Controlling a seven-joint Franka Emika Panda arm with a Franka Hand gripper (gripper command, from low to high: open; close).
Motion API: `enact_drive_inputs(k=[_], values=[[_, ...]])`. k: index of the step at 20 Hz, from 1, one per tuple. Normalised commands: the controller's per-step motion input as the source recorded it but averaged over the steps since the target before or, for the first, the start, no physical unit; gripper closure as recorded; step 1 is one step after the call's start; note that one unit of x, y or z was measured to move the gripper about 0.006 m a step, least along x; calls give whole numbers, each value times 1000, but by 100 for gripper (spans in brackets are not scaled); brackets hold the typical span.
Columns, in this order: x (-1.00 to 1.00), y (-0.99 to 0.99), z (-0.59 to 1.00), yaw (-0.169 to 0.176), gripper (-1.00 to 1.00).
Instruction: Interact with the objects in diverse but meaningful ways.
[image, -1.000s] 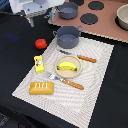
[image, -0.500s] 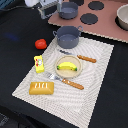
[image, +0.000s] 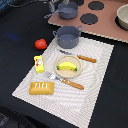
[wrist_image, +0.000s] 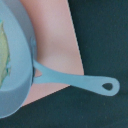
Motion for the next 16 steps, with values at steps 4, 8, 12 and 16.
enact_drive_inputs(k=[4, 8, 12, 16], values=[[106, 530, 0, 9, -100], [400, 482, 0, 6, -100], [524, 368, 0, 95, -100], [651, 196, 11, 60, -100]])
